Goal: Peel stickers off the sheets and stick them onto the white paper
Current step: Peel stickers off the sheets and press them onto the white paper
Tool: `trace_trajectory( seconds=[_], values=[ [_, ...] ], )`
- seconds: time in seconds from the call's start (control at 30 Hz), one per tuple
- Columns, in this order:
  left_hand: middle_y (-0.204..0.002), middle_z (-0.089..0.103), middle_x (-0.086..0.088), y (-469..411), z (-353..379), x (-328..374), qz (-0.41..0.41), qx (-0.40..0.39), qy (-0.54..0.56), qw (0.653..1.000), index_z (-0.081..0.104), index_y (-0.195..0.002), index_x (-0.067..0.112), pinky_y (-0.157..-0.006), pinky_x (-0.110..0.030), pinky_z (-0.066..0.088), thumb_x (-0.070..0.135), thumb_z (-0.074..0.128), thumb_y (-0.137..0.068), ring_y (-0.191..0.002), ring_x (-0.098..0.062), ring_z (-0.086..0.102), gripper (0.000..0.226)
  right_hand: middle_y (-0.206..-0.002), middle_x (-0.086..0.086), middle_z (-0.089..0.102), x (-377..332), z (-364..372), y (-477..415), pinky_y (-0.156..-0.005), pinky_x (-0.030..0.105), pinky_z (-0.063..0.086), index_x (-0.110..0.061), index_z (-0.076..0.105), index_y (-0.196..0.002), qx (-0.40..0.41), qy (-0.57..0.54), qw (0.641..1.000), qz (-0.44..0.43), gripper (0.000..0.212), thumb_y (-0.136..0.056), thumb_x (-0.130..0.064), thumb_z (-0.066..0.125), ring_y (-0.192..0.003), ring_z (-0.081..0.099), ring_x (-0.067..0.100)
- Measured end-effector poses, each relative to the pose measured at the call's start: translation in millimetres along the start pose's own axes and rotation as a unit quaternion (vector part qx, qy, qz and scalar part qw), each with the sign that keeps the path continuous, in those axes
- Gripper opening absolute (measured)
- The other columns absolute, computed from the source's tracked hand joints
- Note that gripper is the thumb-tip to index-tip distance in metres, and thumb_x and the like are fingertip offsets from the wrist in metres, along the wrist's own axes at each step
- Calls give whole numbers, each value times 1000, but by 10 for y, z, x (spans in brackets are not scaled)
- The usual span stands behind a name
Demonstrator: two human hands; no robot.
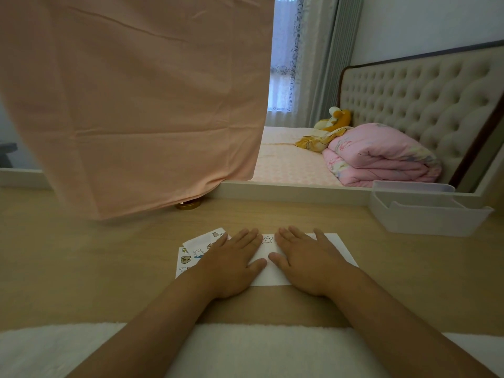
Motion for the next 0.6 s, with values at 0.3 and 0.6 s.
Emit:
trace_trajectory(
  seconds=[0.3,0.6],
  values=[
    [-167,-10,12,-21,-3,-4,-2,4,4,1000,-3,-160,28,-125,-34,-5,52,21,-105,-151,-2,-11,65,-168,-11,2,-48,-21,-1,-125,47,7,-29,9,-161,1,-49,998,-28,57,-108,-47,14,-154,3,7],
    [-161,28,15,-18,-169,-23,22,102,66,992,37,-152,33,-121,-30,15,58,54,-94,-148,-6,20,65,-136,-2,54,50,-221,-30,-100,40,36,-27,53,-136,94,16,995,3,39,-105,-39,33,-122,49,22]
  ],
)
Point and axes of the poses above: each hand's wrist, its own y-axis away from the middle knuckle, its own z-axis out of the palm, x = y × z, the point moved 7 cm from there along -y, towards the middle knuckle
